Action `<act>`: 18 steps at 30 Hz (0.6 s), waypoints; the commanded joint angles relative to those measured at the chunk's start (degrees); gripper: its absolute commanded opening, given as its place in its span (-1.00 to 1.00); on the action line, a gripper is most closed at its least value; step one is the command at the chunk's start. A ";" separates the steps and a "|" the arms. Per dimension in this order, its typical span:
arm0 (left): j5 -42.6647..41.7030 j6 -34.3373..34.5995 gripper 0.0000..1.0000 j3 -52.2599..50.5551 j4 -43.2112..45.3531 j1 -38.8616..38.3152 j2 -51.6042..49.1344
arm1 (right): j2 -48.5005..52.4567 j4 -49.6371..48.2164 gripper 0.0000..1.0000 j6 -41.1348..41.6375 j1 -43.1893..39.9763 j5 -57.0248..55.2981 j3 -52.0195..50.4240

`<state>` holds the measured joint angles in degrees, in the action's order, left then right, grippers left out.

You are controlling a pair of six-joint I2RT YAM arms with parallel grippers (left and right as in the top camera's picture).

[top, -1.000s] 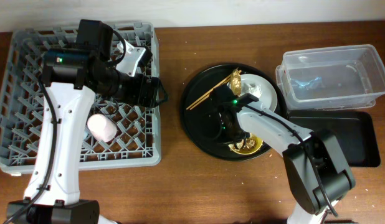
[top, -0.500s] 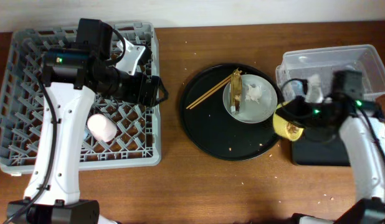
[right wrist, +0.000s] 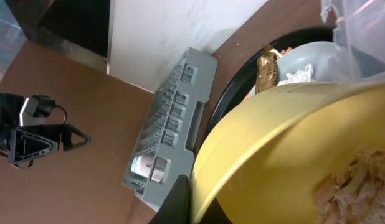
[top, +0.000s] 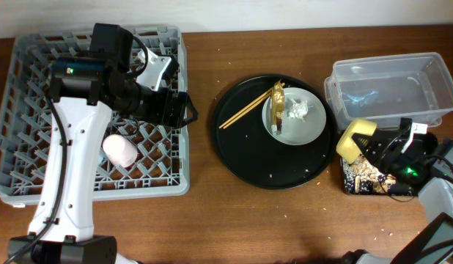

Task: Sort waste into correct bins and load items into the dishwasher rack
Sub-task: 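Lift the yellow bowl with the right gripper and dump scraps onto the black tray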

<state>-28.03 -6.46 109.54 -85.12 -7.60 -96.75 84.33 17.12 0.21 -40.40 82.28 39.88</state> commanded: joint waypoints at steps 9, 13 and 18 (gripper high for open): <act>-0.02 -0.94 0.98 0.98 1.16 0.09 0.98 | -0.28 1.92 -0.92 5.01 -12.39 0.52 -0.33; -0.04 -0.94 0.98 0.98 0.85 0.09 1.01 | -0.39 2.82 -0.92 9.18 -12.92 1.14 -0.33; -0.04 -0.92 0.98 0.98 0.81 0.11 1.01 | -6.19 2.84 -0.92 12.33 -6.95 4.90 0.96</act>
<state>-28.05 -6.46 109.54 -84.27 -7.60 -96.75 83.22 19.81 9.43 -51.22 84.93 39.75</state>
